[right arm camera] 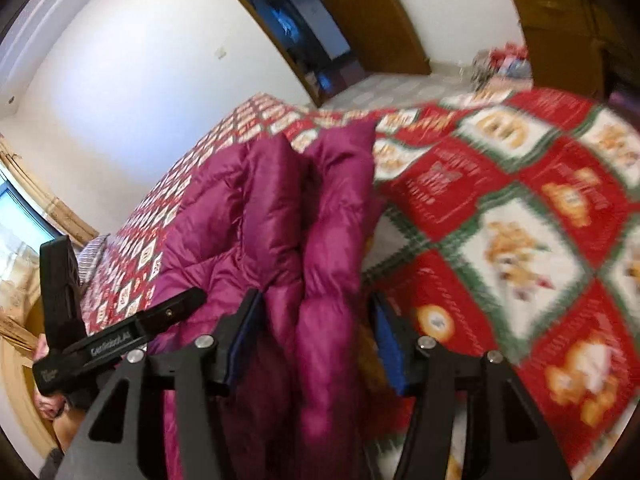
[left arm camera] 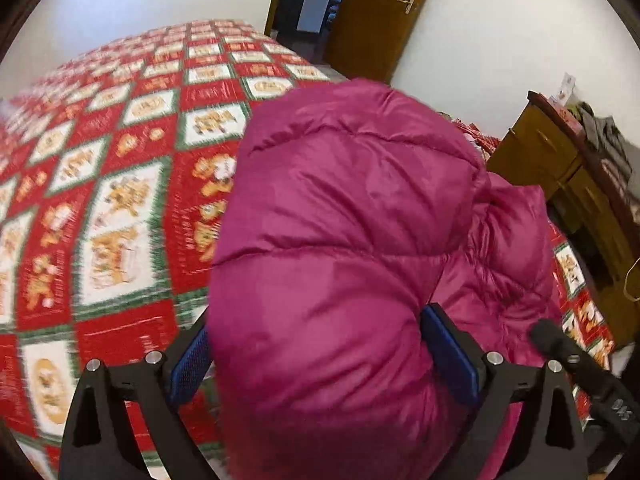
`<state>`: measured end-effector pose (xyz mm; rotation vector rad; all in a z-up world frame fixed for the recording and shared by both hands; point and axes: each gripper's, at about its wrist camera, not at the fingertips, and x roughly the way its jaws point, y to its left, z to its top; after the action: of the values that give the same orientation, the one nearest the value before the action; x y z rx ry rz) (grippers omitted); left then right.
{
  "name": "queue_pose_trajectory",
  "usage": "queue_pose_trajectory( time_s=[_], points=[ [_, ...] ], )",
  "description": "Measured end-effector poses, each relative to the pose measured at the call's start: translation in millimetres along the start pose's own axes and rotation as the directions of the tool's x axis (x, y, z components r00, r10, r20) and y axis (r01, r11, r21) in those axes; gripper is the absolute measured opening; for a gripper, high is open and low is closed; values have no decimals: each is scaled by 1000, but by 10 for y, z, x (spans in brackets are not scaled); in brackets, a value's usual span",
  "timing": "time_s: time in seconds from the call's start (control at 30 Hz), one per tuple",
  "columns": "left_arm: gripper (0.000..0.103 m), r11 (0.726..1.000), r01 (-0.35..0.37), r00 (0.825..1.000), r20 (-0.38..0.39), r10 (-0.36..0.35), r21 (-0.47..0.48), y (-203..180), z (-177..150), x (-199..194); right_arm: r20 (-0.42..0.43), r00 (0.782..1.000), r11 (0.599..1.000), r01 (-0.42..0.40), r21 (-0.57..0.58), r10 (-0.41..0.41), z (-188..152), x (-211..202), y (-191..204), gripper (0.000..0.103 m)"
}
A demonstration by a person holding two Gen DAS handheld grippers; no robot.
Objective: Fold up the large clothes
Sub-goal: 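Open both grippers and pull them back from the folded jacket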
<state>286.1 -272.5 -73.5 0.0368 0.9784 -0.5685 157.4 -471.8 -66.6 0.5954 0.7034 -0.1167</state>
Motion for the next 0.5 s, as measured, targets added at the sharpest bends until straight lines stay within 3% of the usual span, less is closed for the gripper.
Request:
queue_pose_trajectory(
  time_s=[0.23, 0.5],
  points=[
    [97, 991, -109, 990, 97, 101, 81, -76, -198, -409, 131, 982, 982, 150, -115, -135, -278, -641, 261, 58],
    [97, 990, -126, 981, 155, 114, 70, -81, -580, -726, 246, 930, 918, 329, -220, -275, -590, -857, 513, 66]
  ],
)
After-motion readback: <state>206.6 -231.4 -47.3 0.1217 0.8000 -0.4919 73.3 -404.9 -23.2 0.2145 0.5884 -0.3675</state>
